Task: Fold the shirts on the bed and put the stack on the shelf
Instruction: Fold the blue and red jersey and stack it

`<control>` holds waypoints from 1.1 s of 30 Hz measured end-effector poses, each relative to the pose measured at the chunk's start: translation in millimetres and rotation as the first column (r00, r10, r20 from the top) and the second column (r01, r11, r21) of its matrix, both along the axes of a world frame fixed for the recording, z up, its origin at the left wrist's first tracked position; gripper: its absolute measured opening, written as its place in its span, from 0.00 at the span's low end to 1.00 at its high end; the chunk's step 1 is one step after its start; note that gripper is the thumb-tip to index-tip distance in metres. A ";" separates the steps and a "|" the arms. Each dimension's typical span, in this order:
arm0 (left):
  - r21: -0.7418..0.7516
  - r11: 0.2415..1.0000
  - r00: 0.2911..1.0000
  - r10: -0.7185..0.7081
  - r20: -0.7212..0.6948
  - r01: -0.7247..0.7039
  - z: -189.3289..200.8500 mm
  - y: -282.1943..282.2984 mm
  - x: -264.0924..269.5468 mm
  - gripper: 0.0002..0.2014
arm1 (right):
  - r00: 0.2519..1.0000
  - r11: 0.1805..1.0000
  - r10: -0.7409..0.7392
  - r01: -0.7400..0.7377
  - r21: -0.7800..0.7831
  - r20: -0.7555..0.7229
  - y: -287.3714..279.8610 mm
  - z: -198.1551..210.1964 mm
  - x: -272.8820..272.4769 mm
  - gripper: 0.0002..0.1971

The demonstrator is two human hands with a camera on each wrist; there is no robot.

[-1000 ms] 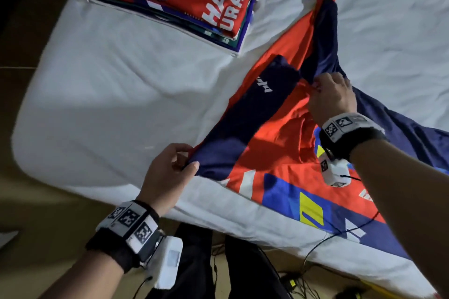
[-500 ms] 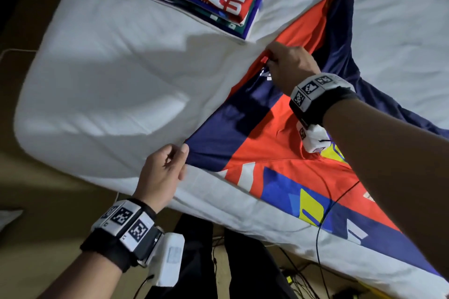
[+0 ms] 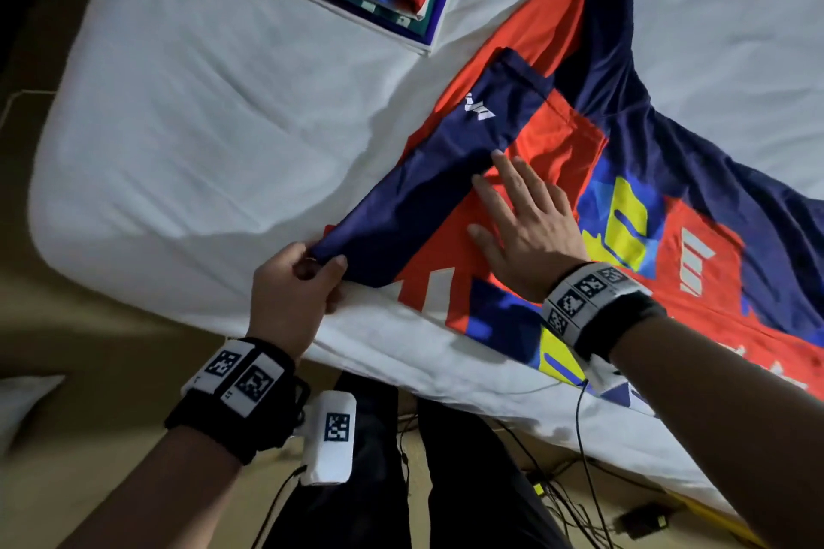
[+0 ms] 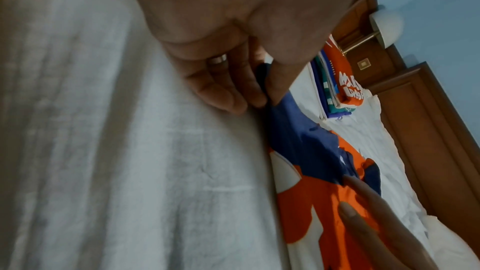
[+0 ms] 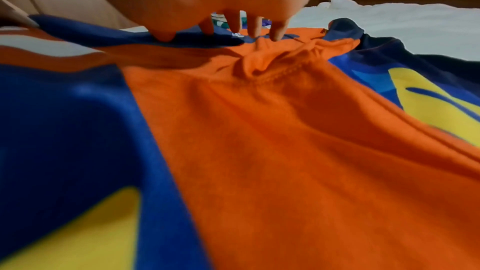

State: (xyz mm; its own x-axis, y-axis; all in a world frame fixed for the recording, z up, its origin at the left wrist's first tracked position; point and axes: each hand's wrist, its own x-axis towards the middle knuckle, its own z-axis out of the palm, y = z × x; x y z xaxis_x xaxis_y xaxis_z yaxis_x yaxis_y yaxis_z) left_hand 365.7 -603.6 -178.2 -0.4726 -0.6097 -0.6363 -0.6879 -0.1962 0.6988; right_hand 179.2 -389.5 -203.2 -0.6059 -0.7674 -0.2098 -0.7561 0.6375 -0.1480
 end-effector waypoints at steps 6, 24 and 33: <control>-0.611 0.691 0.919 -0.345 0.191 0.386 17.4 12.6 -13.7 0.22 | 0.998 0.995 -0.050 0.046 -0.091 -0.040 4.0 6.5 -27.8 0.27; -0.470 0.260 0.490 -0.730 0.476 0.844 -38.3 36.5 -11.3 0.45 | 0.993 0.999 0.048 -0.045 0.030 -0.108 -69.7 0.3 -133.2 0.18; -0.479 0.268 0.499 -0.734 0.460 0.836 -39.4 36.4 -12.0 0.57 | 0.992 0.991 0.042 -0.026 0.131 -0.117 -100.8 1.6 -150.7 0.19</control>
